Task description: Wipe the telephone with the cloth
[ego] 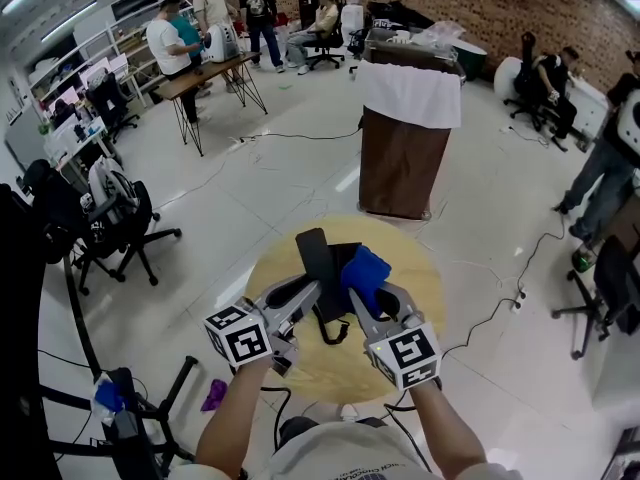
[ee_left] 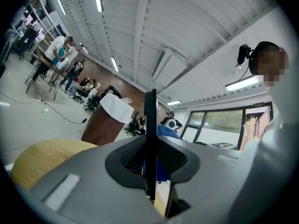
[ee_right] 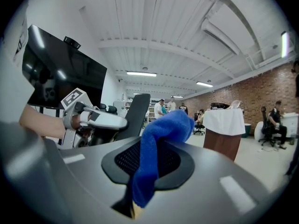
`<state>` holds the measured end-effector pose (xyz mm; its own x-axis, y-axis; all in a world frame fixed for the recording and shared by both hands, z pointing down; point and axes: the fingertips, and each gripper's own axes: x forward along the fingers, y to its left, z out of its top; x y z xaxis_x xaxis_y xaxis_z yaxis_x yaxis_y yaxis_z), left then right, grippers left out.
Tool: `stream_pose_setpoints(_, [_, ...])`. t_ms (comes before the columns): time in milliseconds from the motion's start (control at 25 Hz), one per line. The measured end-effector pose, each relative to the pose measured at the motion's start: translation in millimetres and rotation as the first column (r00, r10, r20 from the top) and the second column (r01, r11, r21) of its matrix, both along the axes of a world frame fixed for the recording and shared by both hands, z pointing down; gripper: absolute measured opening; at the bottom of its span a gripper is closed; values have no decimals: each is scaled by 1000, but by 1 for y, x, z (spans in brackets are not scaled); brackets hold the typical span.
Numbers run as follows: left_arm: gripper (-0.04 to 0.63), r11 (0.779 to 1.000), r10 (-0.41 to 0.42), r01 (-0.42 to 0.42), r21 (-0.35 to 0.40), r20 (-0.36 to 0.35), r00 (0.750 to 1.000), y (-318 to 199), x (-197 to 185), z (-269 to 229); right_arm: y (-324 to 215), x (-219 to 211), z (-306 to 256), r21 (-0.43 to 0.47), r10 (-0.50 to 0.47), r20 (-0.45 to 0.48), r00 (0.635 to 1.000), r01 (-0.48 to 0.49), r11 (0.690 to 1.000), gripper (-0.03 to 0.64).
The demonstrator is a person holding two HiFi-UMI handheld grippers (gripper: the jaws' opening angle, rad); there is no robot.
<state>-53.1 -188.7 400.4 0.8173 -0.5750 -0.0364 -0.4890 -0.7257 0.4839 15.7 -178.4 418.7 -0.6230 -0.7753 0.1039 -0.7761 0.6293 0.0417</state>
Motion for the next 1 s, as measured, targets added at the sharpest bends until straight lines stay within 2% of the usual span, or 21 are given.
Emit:
stream_pose_setpoints(280, [63,1000,-6,6,-4,-11,1000,-5,-5,-12,8,-4,17,-48,-13,18,1000,14,999,61])
stream_pose_setpoints(440, [63,996,83,-84,-19,-19,996,-1,1,-13,7,-3,32,-151,-65,127,990,84,985,61])
stream_pose_setpoints(640, [63,986,162,-163,-36,-38,986,7,7,-13,3,-9,42,-271,-150,287,946,230,935,61])
stream_pose_setpoints(760, [63,982,181,-182,-45,-31,983,9,11,-8,1,-10,42,-294,-164,326,931,264,918,61])
stream_pose_setpoints(1000, [63,977,199,-200,-70,-34,980,13,10,2,-3,-12,30,-290,-172,388,906,297,910,61])
